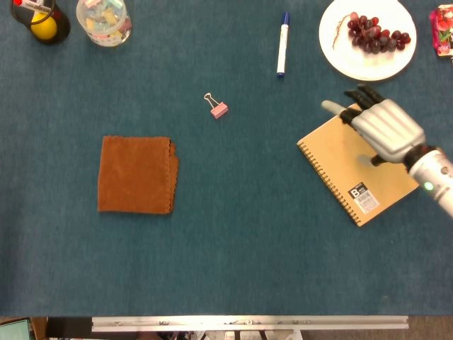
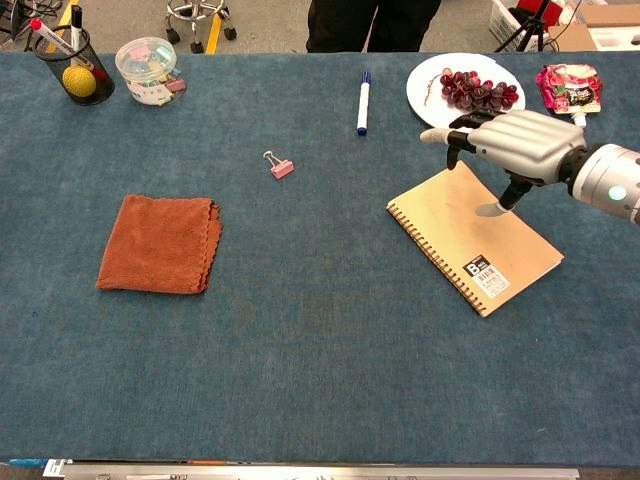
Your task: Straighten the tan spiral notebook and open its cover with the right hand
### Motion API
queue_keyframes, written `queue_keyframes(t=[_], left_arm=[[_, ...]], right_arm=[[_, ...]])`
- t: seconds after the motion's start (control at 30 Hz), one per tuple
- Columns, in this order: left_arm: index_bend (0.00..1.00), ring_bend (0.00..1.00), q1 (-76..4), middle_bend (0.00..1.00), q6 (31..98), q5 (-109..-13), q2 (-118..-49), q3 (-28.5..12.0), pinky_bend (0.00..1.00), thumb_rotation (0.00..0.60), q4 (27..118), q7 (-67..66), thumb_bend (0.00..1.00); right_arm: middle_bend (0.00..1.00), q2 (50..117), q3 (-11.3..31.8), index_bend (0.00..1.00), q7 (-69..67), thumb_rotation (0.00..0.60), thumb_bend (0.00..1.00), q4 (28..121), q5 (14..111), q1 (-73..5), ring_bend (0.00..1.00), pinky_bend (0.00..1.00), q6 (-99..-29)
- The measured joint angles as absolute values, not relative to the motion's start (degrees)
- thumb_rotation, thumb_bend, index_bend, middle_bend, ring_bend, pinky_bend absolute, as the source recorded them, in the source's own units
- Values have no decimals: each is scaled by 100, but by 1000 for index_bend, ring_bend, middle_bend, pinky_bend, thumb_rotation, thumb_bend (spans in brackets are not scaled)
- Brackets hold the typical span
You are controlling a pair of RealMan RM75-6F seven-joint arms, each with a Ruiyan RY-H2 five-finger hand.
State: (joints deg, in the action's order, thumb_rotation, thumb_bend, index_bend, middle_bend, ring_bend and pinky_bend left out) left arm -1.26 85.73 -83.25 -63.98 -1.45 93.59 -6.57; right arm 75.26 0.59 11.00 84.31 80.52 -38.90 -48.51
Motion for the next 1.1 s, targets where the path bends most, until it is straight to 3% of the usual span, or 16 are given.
queue_keyframes(t=[0.23, 0.7, 1.1], left_arm=[[130, 25, -153, 123, 8560, -8370, -6410, -129, 53, 600, 9476, -802, 489], [130, 25, -125, 123, 8601, -8386, -6380, -91, 53, 600, 9617, -957, 489], [130, 26, -96, 123, 8622, -8344, -6360, -96, 53, 600, 9588, -902, 489]], right_arm=[[92, 7423, -366, 0, 671, 600, 0, 7539, 9138, -3643, 0, 23, -5542], [27, 8108, -948, 0, -61, 600, 0, 5467, 10023, -3306, 0, 22, -6157], [0, 8654, -1221, 0, -314, 600, 0, 4626, 10586, -3269, 0, 0, -6712]])
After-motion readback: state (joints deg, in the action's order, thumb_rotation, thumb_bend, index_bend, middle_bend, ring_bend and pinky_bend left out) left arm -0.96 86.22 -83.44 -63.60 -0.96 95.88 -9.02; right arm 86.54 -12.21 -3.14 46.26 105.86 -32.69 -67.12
